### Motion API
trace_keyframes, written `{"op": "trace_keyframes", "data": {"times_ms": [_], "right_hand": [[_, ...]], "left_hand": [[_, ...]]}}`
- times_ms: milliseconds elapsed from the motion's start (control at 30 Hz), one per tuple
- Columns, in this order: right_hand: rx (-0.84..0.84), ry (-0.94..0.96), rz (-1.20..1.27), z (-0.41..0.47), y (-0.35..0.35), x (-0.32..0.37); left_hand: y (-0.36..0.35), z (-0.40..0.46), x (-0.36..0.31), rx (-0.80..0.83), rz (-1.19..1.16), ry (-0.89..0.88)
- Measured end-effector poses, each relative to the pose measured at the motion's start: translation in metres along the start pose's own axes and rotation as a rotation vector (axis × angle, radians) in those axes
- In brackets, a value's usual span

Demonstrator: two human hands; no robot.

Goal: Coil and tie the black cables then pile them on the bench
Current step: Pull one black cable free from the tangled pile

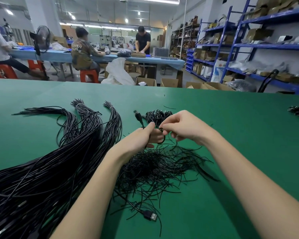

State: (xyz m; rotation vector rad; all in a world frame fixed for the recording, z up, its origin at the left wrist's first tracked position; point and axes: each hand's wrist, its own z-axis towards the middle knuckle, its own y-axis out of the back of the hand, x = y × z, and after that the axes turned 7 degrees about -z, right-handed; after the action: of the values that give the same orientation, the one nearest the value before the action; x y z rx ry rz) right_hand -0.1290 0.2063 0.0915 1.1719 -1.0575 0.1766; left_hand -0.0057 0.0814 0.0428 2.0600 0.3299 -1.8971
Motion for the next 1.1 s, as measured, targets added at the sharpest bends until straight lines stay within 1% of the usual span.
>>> {"op": "trace_keyframes", "data": {"times_ms": [67, 100, 233, 367, 467, 533, 667, 800, 933, 1033, 1100], "right_hand": [[-0.066, -0.004, 0.211, -0.008, -0.013, -0.007], [-0.106, -0.001, 0.259, -0.011, -0.018, -0.011], [-0.279, 0.074, 0.161, -0.017, -0.026, -0.026], [-0.274, 0.120, 0.193, -0.021, -0.029, -0.027], [-0.362, 0.124, 0.211, -0.024, -0.040, -0.025], [-0.438, 0.136, 0.210, -0.026, -0.050, -0.024], [-0.512, 0.179, 0.212, -0.029, -0.064, -0.024], [-0.536, 0.243, 0.184, -0.025, -0.068, -0.025], [-0.545, 0.289, 0.168, -0.020, -0.072, -0.030], [-0.533, 0.229, 0.241, -0.017, -0.069, -0.037], [-0.476, 0.174, 0.228, -0.014, -0.065, -0.041]], "left_hand": [[-0.001, 0.001, 0.001, -0.027, -0.162, -0.006], [-0.002, 0.000, 0.001, -0.025, -0.218, -0.003], [-0.001, -0.002, 0.000, 0.013, -0.278, 0.035], [0.004, -0.002, -0.002, -0.018, -0.271, 0.002], [0.000, 0.000, 0.003, -0.074, -0.246, -0.068], [-0.005, 0.002, 0.004, -0.117, -0.302, -0.075], [-0.006, 0.001, 0.004, -0.119, -0.420, -0.045], [-0.010, 0.002, 0.004, -0.168, -0.490, -0.018], [-0.014, 0.003, 0.004, -0.208, -0.514, -0.039], [-0.014, 0.003, 0.003, -0.242, -0.500, -0.046], [-0.011, 0.002, 0.001, -0.260, -0.463, -0.039]]}}
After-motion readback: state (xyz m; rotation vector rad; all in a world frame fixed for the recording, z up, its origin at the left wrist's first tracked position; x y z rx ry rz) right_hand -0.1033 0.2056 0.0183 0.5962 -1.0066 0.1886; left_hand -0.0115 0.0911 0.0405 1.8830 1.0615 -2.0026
